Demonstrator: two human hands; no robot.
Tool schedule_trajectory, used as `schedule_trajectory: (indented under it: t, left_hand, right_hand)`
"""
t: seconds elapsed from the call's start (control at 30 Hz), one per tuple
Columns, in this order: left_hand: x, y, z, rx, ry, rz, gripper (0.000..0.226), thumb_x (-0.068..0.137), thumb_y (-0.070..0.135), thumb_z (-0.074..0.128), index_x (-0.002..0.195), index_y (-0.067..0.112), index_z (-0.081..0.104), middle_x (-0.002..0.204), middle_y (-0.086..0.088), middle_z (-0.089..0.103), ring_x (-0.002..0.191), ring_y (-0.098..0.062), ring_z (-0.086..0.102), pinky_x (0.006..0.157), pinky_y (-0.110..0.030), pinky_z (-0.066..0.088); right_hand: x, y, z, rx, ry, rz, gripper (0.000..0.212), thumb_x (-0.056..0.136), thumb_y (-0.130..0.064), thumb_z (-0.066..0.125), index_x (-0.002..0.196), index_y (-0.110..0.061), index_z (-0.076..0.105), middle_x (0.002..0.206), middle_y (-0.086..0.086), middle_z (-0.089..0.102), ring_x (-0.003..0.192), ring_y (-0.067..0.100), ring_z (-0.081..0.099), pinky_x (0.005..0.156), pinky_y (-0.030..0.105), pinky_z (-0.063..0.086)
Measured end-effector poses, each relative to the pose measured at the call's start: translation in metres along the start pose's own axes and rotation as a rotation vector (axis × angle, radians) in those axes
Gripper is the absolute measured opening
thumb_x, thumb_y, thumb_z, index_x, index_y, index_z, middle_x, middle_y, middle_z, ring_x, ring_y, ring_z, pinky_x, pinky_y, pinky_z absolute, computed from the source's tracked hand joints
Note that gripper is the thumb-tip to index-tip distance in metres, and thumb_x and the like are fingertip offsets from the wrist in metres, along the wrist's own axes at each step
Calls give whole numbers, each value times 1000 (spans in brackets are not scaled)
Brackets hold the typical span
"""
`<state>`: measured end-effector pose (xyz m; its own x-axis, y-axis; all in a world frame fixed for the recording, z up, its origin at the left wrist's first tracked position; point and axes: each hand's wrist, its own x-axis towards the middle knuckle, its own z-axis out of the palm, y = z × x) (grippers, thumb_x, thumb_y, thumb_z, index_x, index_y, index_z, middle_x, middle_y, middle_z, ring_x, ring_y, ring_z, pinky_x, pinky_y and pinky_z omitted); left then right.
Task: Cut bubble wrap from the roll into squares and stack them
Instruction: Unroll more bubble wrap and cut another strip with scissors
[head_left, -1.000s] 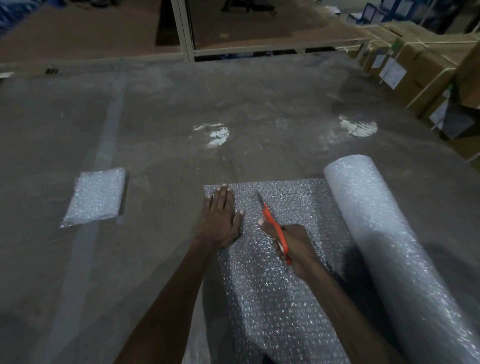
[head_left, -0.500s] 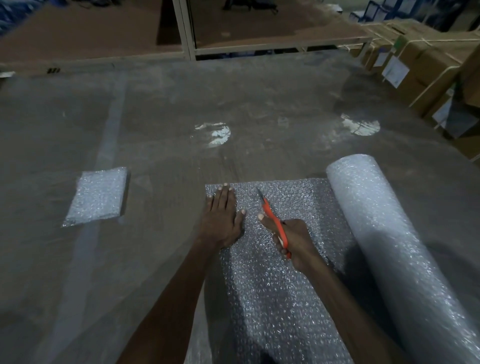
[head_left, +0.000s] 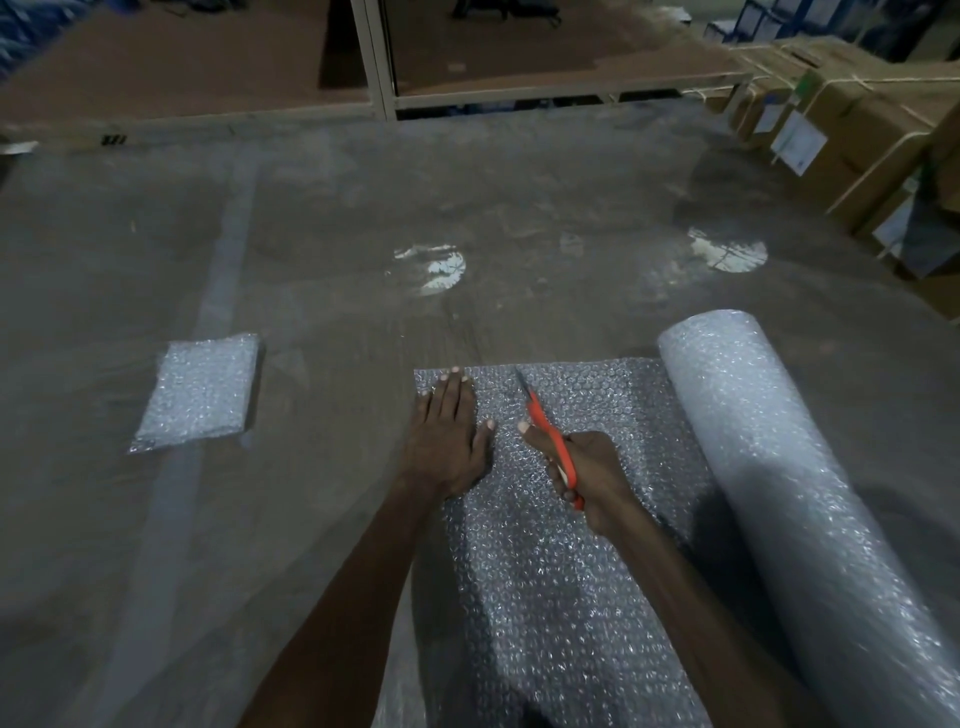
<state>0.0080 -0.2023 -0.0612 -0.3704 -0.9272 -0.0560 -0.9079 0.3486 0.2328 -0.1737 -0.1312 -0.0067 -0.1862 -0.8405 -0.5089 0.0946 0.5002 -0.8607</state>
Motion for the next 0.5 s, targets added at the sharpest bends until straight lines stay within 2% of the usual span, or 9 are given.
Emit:
schedule_trajectory:
  t: [0.17, 0.5]
  left_hand:
    - [-1, 1, -1, -5, -10, -1, 78, 98, 54, 6, 159, 6, 4, 167, -13, -2, 154, -25, -5, 124, -47, 1]
    - [-1, 0, 0, 15, -16, 3, 77, 99, 54, 4, 159, 6, 4, 167, -13, -3, 154, -25, -6, 124, -47, 3]
  right_hand:
    - [3, -1, 1, -21, 11, 3, 43, 77, -43, 87, 58, -12, 62, 51, 4, 56, 36, 12, 42, 38, 21, 32]
    - [9, -10, 6, -17, 11, 9, 43, 77, -41, 87, 63, -8, 62, 50, 4, 54, 34, 10, 40, 36, 19, 31]
